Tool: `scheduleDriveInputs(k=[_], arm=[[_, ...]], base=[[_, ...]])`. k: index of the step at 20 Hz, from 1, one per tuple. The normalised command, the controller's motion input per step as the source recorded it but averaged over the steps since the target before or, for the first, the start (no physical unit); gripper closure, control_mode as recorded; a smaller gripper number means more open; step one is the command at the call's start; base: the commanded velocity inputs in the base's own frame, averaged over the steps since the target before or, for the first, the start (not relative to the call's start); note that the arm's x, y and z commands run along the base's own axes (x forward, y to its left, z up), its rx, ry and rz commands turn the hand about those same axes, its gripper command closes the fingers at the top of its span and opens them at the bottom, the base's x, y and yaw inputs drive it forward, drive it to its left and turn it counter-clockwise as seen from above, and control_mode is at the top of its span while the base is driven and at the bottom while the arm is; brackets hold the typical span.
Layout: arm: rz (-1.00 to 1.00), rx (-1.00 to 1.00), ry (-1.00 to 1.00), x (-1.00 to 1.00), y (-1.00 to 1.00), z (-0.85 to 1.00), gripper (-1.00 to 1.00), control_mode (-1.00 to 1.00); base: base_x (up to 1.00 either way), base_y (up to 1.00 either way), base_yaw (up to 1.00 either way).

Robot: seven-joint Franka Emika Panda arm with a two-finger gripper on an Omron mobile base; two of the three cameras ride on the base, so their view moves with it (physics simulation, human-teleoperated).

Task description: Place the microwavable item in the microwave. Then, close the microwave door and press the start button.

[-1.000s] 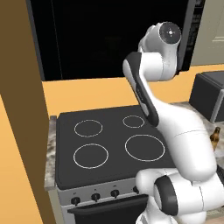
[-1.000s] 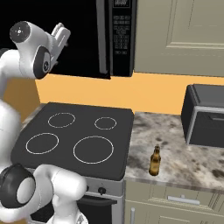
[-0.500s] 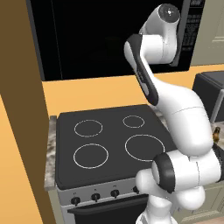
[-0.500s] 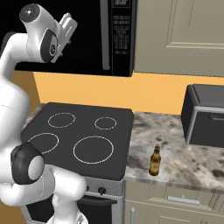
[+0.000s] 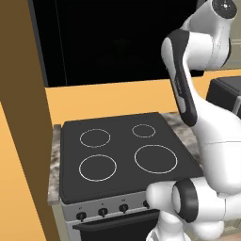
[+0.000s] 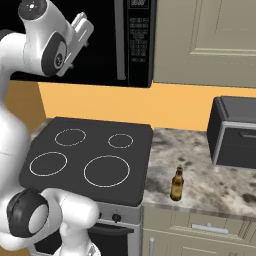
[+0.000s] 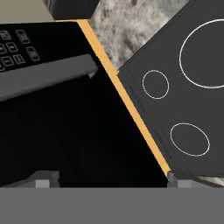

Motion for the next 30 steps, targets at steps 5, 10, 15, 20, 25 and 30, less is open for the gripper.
scheduleDriveInputs(k=[5,10,15,20,25,30], arm=[[0.00,0.11,0.00,-0.55,-1.00,-0.03,-1.00,-1.00],[0.00,0.07,0.00,-0.15,-0.75,-0.18,-1.00,-1.00],[0.04,0.07,-0.04,0.09,-0.42,-0.39,-1.00,-1.00],[0.16,0.12,-0.24,0.20,-0.38,-0.37,-1.00,-1.00],[0.11,0.05,-0.13,0.37,-0.12,-0.02,-1.00,-1.00],[0.10,0.02,-0.03,0.58,-0.04,-0.06,-1.00,-1.00]], base=[[0.00,0.00,0.00],[0.00,0.00,0.00],[0.00,0.00,0.00],[0.00,0.00,0.00],[0.00,0.00,0.00],[0.00,0.00,0.00]])
